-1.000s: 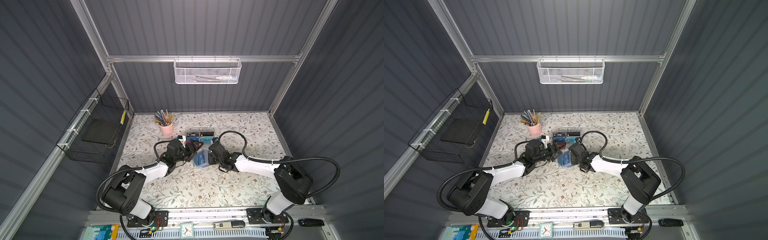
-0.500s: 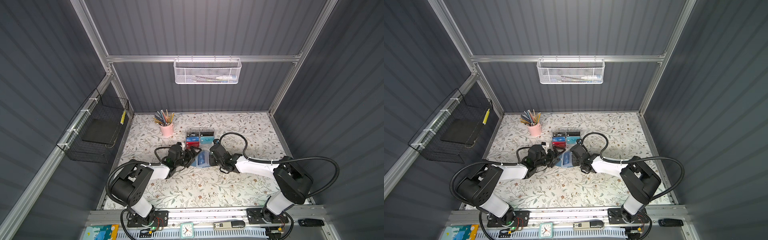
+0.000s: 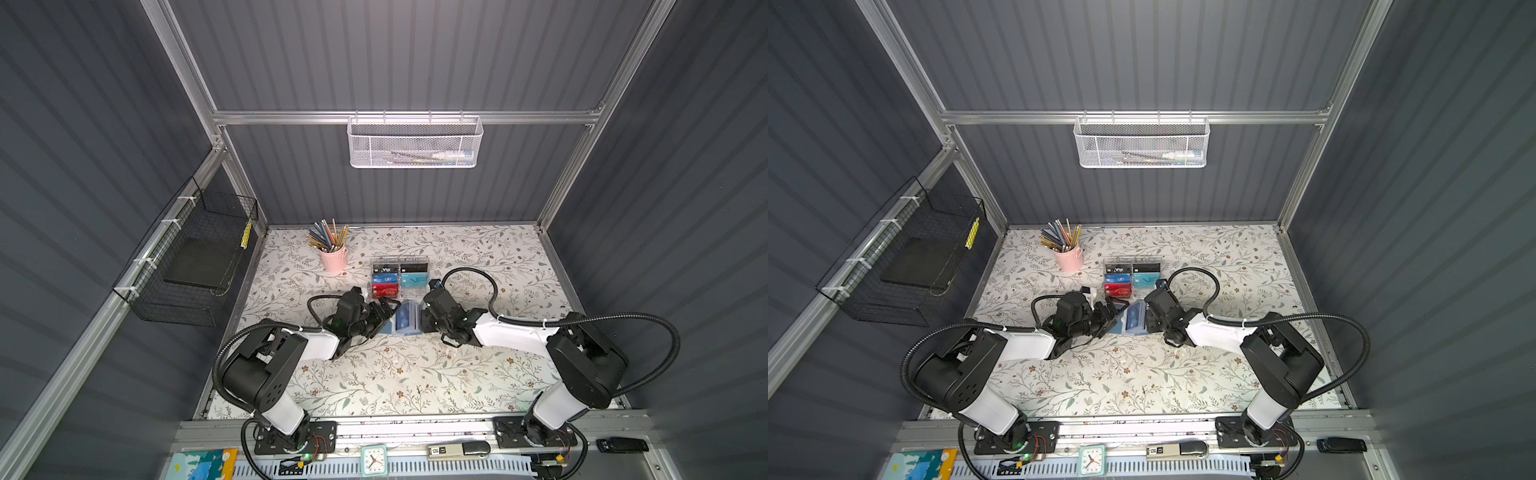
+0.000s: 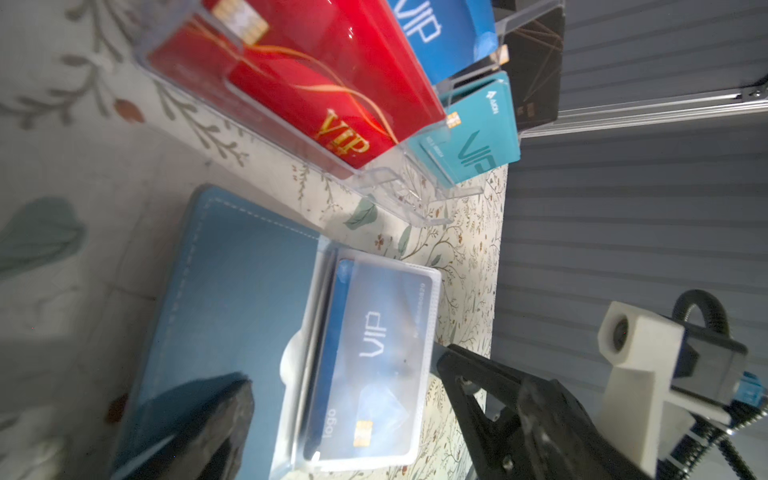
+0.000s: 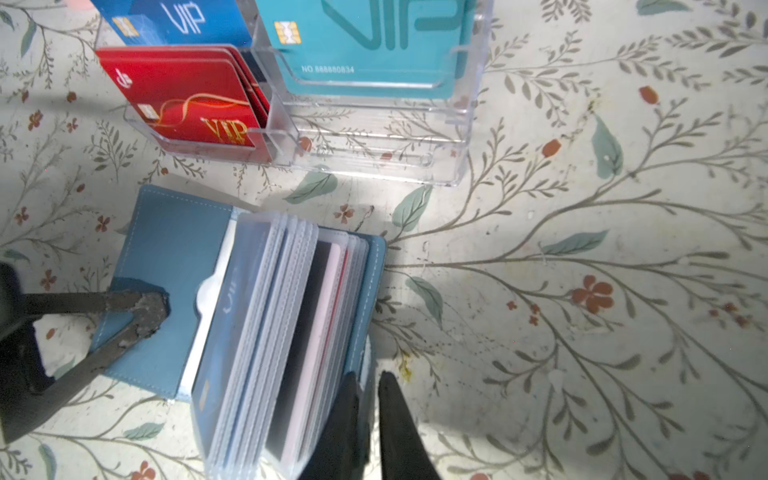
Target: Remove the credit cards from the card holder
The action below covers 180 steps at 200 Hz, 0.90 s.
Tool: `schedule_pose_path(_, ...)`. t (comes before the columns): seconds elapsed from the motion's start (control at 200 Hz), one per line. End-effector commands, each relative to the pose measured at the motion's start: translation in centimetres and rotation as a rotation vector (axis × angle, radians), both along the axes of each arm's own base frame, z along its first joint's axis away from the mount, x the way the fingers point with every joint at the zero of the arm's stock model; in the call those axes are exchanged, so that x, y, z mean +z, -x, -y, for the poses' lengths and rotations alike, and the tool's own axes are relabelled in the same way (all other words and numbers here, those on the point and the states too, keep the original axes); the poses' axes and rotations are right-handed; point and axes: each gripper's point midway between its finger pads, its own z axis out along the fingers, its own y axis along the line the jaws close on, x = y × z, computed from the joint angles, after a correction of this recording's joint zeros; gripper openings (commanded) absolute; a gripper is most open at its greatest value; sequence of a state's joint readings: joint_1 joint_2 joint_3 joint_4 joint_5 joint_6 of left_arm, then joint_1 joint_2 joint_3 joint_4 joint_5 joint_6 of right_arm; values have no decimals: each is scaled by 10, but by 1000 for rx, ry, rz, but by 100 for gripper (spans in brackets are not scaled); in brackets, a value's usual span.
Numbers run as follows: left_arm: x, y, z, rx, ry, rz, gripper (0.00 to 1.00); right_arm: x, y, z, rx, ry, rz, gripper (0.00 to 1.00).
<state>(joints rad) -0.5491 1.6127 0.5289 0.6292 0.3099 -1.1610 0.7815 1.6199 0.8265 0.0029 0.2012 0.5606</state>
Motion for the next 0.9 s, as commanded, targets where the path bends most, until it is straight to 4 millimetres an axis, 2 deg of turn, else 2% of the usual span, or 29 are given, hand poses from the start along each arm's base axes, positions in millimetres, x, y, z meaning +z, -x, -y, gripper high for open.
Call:
schedule_pose_path(0.0, -20, 8, -11, 1, -82, -25, 100, 8, 3, -3, 13, -46, 8, 21)
schedule_pose_path(0.065, -23, 9, -12, 4, -88, -29, 100, 10, 4, -5, 23, -55, 7, 27)
schedule_pose_path(0.33, -32, 9, -12, 15, -72, -40, 100, 18, 4, -14, 63, -81, 6, 42)
schedule_pose_path(0.525, -33, 11, -12, 18, -65, -43, 100, 26, 8, -19, 77, -129, 7, 46)
schedule_pose_path(0.78, -33, 13, -14, 23, -54, -41, 100, 21, 7, -28, 98, -140, -17, 54)
schedule_pose_path(0.895, -34, 16, -16, 32, -41, -45, 100, 17, 4, -33, 97, -141, -28, 55)
